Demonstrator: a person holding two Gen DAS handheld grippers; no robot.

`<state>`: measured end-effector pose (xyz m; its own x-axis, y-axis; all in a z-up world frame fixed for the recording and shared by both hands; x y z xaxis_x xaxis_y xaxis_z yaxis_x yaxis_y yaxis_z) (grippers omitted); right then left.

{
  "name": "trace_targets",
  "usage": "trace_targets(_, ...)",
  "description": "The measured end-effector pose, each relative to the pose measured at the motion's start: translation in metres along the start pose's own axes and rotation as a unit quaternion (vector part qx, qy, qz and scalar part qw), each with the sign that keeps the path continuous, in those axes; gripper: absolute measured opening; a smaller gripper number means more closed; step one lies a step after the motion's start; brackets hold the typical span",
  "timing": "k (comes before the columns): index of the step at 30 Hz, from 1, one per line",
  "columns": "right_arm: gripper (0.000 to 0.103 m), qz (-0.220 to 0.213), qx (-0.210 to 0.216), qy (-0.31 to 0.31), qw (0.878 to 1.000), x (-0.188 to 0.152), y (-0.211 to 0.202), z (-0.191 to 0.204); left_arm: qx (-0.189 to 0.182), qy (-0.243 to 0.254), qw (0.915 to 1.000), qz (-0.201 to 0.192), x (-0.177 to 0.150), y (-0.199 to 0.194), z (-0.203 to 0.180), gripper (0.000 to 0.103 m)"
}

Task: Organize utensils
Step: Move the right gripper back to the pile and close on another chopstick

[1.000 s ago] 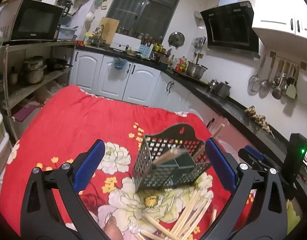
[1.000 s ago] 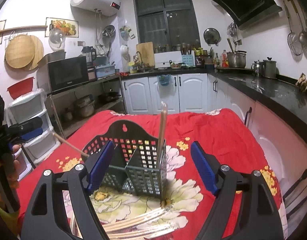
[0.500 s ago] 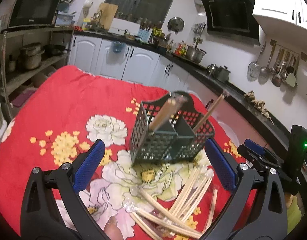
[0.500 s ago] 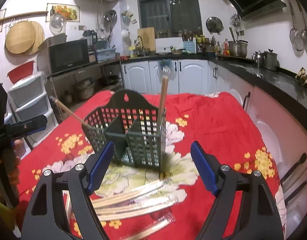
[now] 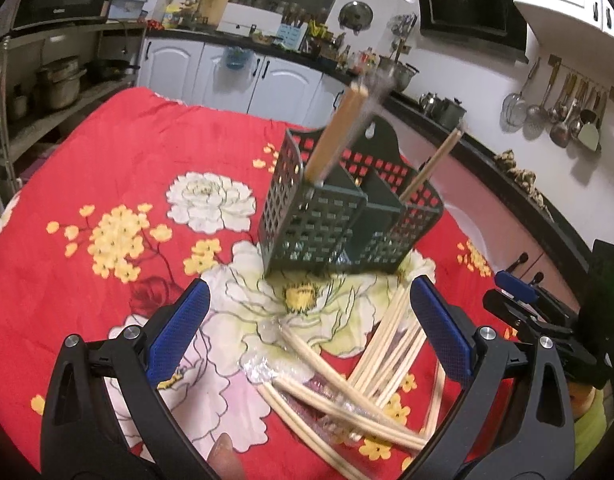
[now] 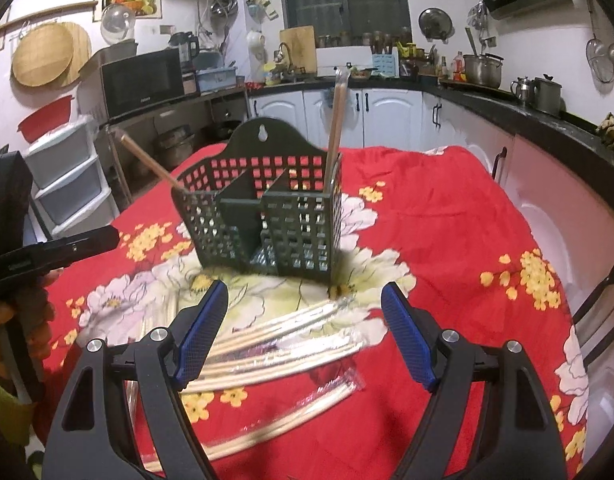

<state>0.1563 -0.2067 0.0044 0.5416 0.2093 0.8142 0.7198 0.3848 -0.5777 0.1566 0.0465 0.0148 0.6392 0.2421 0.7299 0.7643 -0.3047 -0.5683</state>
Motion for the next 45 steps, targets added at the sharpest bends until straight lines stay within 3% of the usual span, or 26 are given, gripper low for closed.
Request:
trace_targets(12,0.076,0.051,0.001,0.022,0.998,-0.025,0.014,-0.007,0.000,0.001,0.9988,0.048,-0.018,0.024,0.004,0.092)
trace_targets(23,0.058,0.090,0.005,0.048,0.995,-0.040,0.027,-0.019,-0.012,-0.003,0.9946,0.103,-0.026,0.057,0.009,0.092)
trace_targets(30,0.055,0.120,0.008,0.093,0.988,-0.051,0.041,-0.035,-0.022,-0.002,0.9921,0.124,-0.028,0.066,0.010,0.092)
trace_targets(39,0.040,0.131,0.019,0.122,0.984,-0.056,0.050,-0.045,-0.024,-0.004,0.9898,0.140,-0.027,0.080,0.011,0.066)
trace_targets(45,0.022,0.131,0.013,0.124,0.983,-0.057,0.053,-0.047,-0.012,0.014,0.9887,0.149,-0.025,0.087,0.008,0.040)
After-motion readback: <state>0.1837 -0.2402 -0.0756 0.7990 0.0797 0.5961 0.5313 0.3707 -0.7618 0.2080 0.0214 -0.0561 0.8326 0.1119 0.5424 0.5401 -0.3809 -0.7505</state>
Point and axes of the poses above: each gripper's, at about its wrist camera, not at the fingertips, and y roughly the way its jaws point, z to its left, x to its top, the point moved 1 cm from there along y, roughly the way its jaws point, and after that the axes turned 3 degrees about -y, right-handed, at the moved point
